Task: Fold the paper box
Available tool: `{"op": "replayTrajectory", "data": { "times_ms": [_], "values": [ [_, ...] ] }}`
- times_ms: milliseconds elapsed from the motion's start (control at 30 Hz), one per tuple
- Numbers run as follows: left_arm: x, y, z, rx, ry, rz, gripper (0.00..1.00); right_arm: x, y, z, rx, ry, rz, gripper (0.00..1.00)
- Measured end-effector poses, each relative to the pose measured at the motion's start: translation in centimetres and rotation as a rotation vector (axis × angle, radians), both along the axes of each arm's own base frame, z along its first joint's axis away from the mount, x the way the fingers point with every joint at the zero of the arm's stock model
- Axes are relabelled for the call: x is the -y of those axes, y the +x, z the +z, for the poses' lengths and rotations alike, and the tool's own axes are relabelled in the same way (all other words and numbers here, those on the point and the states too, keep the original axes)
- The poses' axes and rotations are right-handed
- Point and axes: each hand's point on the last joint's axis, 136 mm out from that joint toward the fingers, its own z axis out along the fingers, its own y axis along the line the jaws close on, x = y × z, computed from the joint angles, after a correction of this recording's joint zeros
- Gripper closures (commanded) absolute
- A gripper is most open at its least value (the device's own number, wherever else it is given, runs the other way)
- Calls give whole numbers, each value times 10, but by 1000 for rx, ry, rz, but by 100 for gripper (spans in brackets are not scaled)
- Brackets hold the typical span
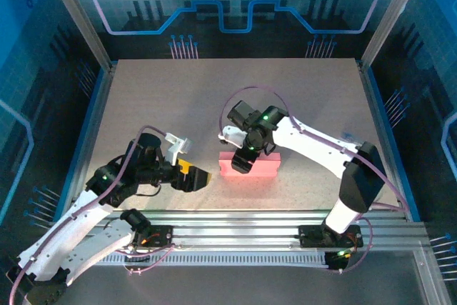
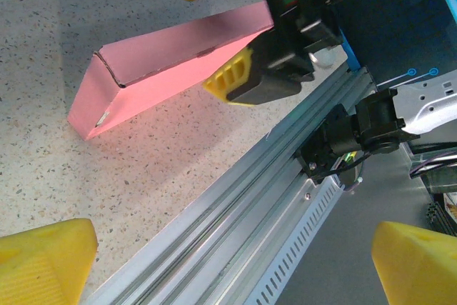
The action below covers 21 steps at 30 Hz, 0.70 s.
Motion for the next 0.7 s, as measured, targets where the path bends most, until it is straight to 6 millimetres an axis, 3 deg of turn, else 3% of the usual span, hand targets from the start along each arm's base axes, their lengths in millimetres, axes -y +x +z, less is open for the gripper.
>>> {"op": "replayTrajectory", "data": {
  "times_ms": [233,500,700],
  "values": [
    [0,0,0,0,0,0,1,-3,0,-11,-22,-33,26,41],
    [0,0,0,0,0,0,1,-10,-3,-13,2,-36,50,56],
    [0,0,1,4,-3,0,1,-11,-3,-26,49,-71,62,57]
  ]
}}
